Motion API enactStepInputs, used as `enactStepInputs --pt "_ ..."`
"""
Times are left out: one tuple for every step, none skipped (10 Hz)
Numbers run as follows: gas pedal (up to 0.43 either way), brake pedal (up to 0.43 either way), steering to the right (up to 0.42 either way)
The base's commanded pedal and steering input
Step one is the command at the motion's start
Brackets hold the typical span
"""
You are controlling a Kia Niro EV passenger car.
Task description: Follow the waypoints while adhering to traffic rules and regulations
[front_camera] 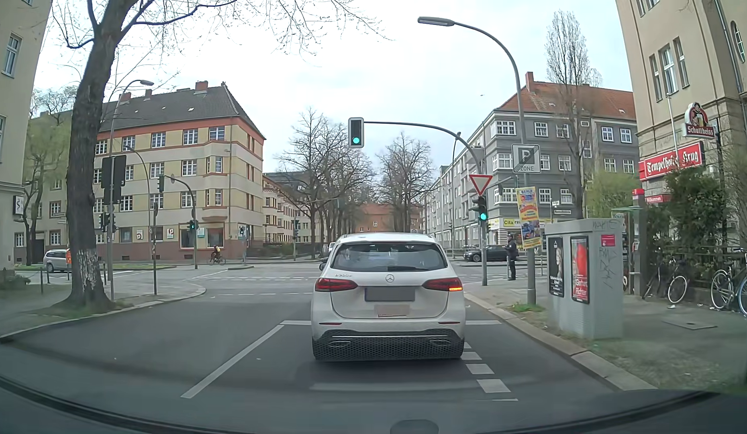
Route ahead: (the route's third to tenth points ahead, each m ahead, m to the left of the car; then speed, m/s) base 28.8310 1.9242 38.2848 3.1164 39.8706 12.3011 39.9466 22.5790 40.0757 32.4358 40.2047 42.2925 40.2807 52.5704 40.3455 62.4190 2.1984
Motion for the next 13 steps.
enactStepInputs --pt "0.0 0.177 -0.002" --pt "0.0 0.213 -0.002" --pt "0.0 0.213 -0.003" --pt "0.0 0.201 -0.002" --pt "0.0 0.177 -0.002" --pt "0.0 0.14 -0.002" --pt "0.0 0.116 -0.003" --pt "0.0 0.104 -0.003" --pt "0.0 0.091 -0.004" --pt "0.0 0.079 -0.004" --pt "0.0 0.061 -0.005" --pt "0.0 0.049 -0.009" --pt "0.0 0.037 -0.01"
